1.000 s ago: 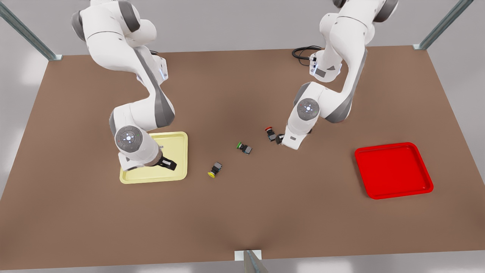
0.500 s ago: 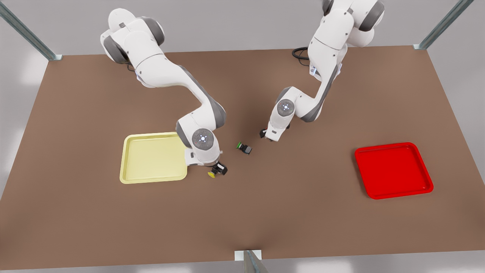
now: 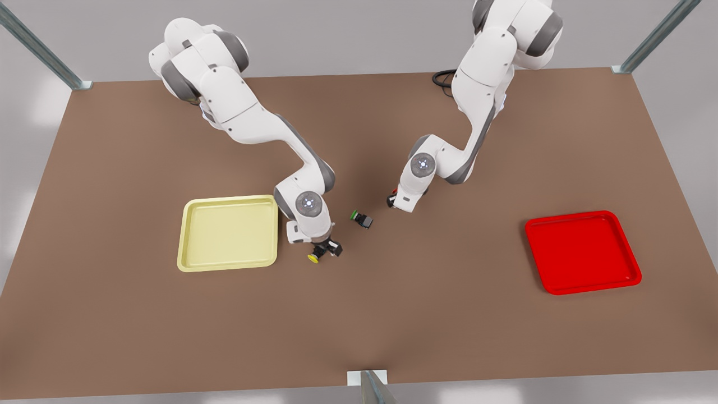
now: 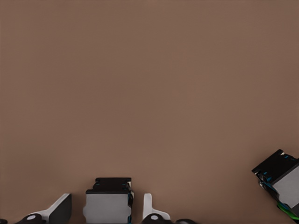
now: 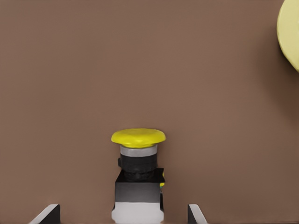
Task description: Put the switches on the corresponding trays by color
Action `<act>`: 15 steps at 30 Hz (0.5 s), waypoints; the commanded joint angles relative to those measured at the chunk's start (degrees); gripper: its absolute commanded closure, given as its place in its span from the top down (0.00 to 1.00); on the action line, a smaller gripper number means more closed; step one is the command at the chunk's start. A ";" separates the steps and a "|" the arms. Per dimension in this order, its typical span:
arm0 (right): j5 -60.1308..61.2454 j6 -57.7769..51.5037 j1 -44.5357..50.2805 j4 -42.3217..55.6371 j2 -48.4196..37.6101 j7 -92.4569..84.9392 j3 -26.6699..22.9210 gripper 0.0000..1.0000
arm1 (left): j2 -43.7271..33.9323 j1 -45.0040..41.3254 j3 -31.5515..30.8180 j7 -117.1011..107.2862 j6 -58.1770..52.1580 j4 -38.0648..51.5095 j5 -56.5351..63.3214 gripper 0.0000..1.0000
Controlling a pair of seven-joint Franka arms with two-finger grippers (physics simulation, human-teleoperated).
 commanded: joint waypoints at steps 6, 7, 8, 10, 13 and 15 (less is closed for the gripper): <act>0.00 0.37 0.09 -0.04 1.20 0.34 0.00 0.92 | -0.09 0.00 0.00 0.00 -0.22 0.00 0.02 0.52; 0.00 0.28 -0.09 -0.04 1.20 0.26 0.00 0.86 | -0.09 0.00 0.00 0.00 -0.22 0.09 0.02 0.52; 0.09 0.02 -0.09 -0.04 1.20 0.34 0.00 0.84 | -0.09 0.00 0.00 0.08 -0.22 0.00 0.02 0.52; 0.17 0.11 -0.18 0.05 1.20 0.26 0.00 0.74 | -0.09 0.00 0.00 0.00 -0.22 0.09 0.02 0.52; 0.17 0.11 -0.18 0.05 1.11 0.26 0.00 0.73 | -0.09 0.00 0.00 0.08 -0.22 0.09 0.02 0.52; 0.17 0.02 -0.18 -0.04 1.11 0.26 0.00 0.72 | -0.09 0.00 0.00 0.00 -0.22 0.09 0.02 0.52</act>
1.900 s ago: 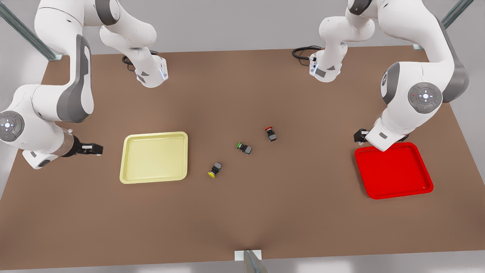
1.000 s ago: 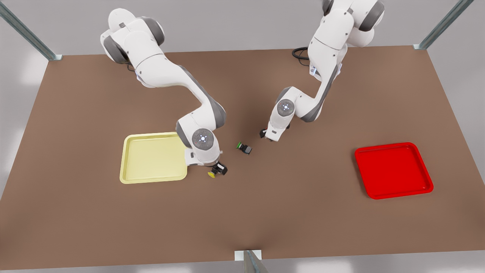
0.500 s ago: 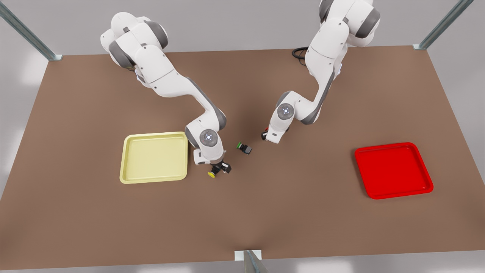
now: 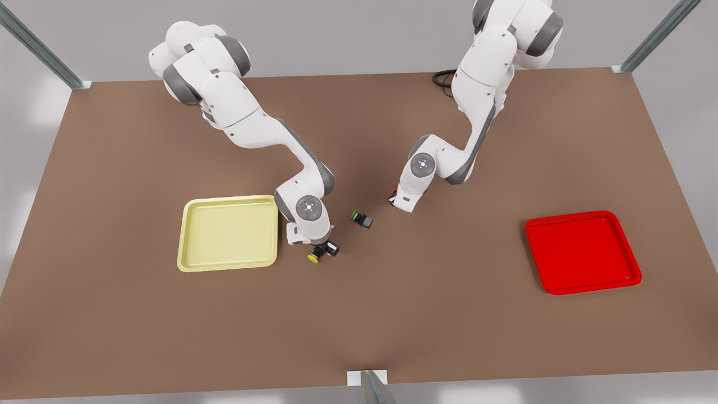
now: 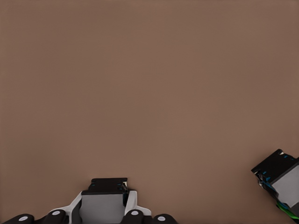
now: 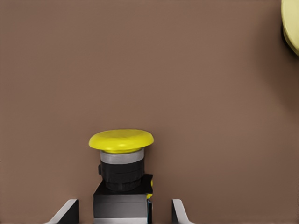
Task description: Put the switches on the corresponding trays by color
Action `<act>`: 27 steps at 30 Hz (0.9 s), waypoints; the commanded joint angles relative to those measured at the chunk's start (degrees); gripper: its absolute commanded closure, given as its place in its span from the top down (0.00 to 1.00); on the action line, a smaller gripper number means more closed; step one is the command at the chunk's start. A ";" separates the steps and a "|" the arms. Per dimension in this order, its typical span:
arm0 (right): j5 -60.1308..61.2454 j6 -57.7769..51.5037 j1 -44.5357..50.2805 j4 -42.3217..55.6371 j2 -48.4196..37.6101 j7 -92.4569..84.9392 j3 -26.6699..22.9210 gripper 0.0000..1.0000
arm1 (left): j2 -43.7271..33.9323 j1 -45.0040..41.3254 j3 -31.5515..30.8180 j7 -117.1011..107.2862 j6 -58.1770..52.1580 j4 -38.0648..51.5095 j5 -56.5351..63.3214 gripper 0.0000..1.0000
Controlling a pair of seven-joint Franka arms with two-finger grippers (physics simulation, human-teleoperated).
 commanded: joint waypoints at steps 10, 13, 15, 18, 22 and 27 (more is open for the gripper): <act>-0.07 -0.09 -0.09 0.08 0.05 0.00 0.00 0.54 | -0.96 0.00 0.00 0.20 -1.48 0.18 -0.18 0.51; -0.07 -0.17 -0.09 0.08 0.05 -0.09 0.00 0.55 | -3.86 0.18 1.93 1.08 -5.44 0.62 -0.18 0.51; -0.07 -0.35 -0.09 0.08 0.05 0.00 0.00 0.55 | -6.06 0.18 4.92 3.72 -7.38 0.97 -0.09 0.53; -0.07 -0.44 0.00 0.08 -0.04 0.00 0.00 0.52 | -7.82 0.27 10.80 12.76 -11.24 1.58 -0.18 0.52; -0.07 -0.44 0.00 0.08 -0.04 0.00 0.00 0.51 | -8.17 0.79 21.79 34.82 -16.51 4.13 -2.38 0.52; -0.07 -0.79 -0.79 -0.27 -1.10 -0.61 0.00 0.52 | -2.46 11.07 25.57 58.99 -18.63 12.74 -2.55 0.52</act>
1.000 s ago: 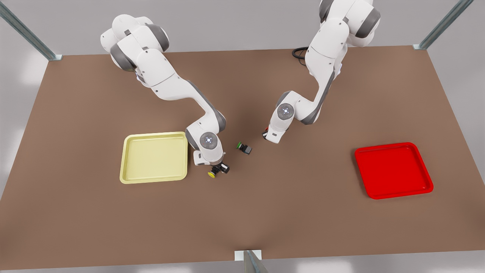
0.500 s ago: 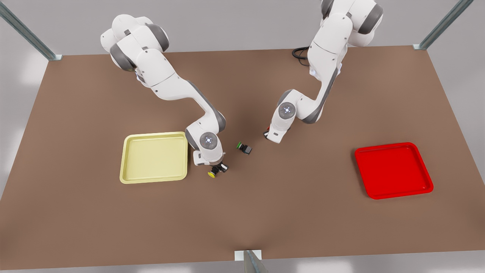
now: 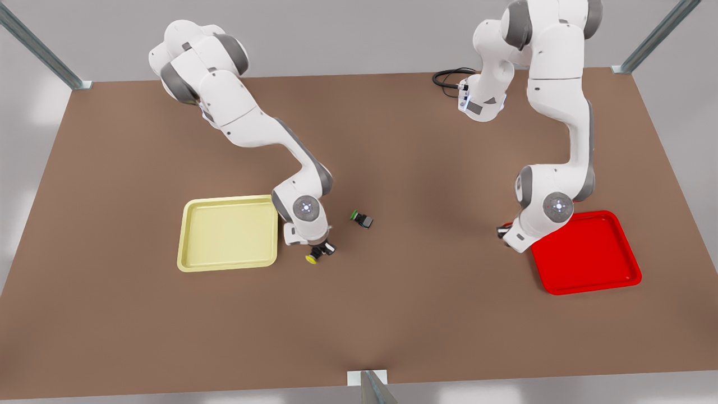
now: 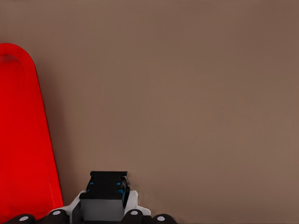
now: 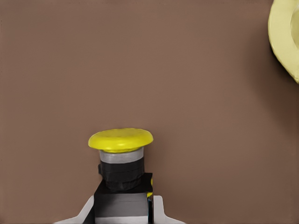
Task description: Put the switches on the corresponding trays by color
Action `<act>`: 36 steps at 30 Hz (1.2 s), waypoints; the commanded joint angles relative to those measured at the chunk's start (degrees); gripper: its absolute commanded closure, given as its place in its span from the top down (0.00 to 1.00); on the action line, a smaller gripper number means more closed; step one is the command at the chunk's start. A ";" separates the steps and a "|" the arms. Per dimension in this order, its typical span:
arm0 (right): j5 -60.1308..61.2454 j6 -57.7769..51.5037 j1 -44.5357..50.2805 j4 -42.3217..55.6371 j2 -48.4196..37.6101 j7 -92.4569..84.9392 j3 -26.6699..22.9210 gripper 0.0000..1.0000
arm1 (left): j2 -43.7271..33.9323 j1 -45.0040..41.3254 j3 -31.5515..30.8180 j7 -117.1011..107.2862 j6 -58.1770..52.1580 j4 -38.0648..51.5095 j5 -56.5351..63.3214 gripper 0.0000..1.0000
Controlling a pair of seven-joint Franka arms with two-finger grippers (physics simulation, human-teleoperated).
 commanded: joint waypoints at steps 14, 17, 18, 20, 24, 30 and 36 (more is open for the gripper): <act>-0.06 -0.87 -17.64 -26.82 -21.49 -28.96 0.70 0.54 | 13.41 16.94 -0.09 24.75 0.61 12.82 -1.81 1.00; -0.06 4.14 -19.04 -33.33 -22.28 -31.59 0.53 0.55 | 13.41 16.94 -0.09 24.84 0.61 12.82 -2.52 1.00; -0.06 4.50 -19.14 -33.69 -22.28 -31.60 0.53 0.56 | 13.41 16.94 -0.09 24.84 0.53 12.82 -2.52 1.00; -0.06 4.59 -19.49 -33.77 -22.63 -31.77 0.53 0.69 | 12.79 16.85 -0.09 24.75 0.09 12.82 -2.52 1.00; -0.06 4.32 -20.10 -33.69 -22.72 -31.77 0.61 1.00 | 10.33 16.24 -0.53 24.40 -2.11 12.82 -2.52 1.00; 0.03 -15.89 -20.37 -21.56 -30.36 -37.84 0.17 1.00 | -4.79 6.92 -1.06 14.38 -19.07 18.62 -1.46 1.00; 2.22 -44.98 -25.90 5.33 -32.30 -61.11 -2.11 1.00 | -15.86 10.17 -18.19 4.01 -34.98 27.76 9.88 1.00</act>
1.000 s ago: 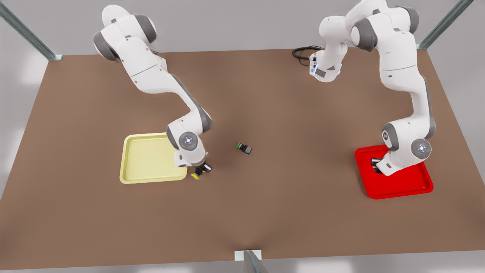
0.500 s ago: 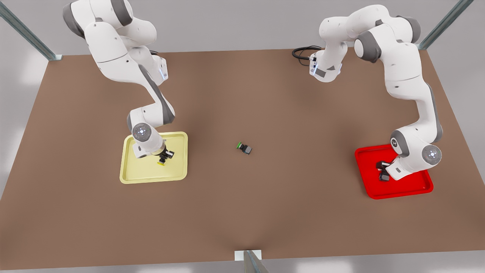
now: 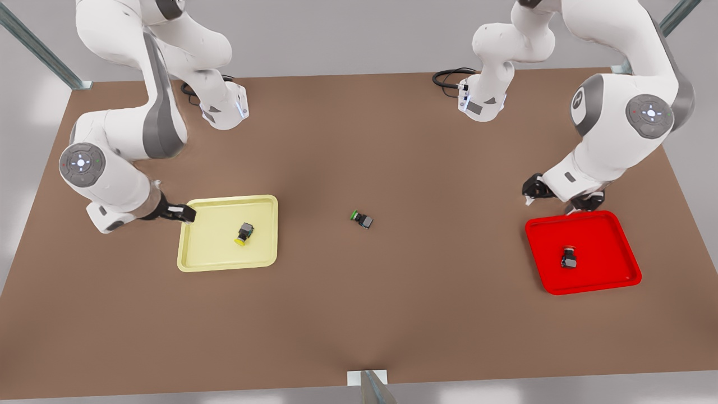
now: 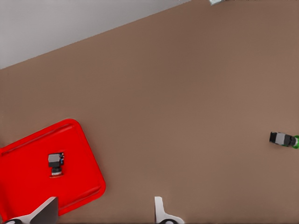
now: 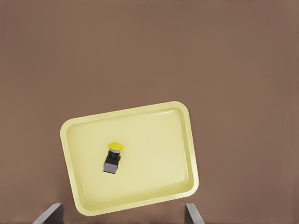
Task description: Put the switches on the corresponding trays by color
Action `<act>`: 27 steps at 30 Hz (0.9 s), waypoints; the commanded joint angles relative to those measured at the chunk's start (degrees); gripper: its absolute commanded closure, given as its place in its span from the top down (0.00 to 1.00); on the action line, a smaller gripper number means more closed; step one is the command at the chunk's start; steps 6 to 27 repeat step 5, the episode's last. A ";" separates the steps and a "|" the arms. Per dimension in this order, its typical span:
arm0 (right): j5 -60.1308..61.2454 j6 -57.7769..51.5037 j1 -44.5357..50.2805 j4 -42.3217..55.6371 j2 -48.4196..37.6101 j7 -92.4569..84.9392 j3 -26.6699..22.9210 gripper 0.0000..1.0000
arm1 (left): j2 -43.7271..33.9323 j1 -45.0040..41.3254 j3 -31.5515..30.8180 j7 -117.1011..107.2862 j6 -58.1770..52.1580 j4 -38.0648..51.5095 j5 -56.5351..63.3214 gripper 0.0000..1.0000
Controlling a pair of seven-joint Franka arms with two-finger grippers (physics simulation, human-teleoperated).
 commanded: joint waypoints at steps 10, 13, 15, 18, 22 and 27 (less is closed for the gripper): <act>-0.08 -3.55 -2.12 2.85 -0.84 -6.07 -1.00 1.00 | -0.03 0.01 0.08 0.04 -0.82 0.64 3.77 1.00; -0.08 -3.55 -2.12 2.85 -0.84 -6.07 -1.00 1.00 | -0.03 0.01 0.08 0.04 -0.82 0.64 3.77 1.00; -0.08 -3.55 -2.12 2.85 -0.84 -6.07 -1.00 1.00 | -0.03 0.01 0.08 0.04 -0.82 0.64 3.77 1.00; -0.08 -3.55 -2.12 2.85 -0.84 -6.07 -1.00 1.00 | -0.03 0.01 0.08 0.04 -0.82 0.64 3.77 1.00; -0.08 -3.55 -2.12 2.85 -0.84 -6.07 -1.00 1.00 | -0.03 0.01 0.08 0.04 -0.82 0.64 3.77 1.00; -0.08 -3.55 -2.12 2.85 -0.84 -6.07 -1.00 1.00 | -0.03 0.01 0.08 0.04 -0.82 0.64 3.77 1.00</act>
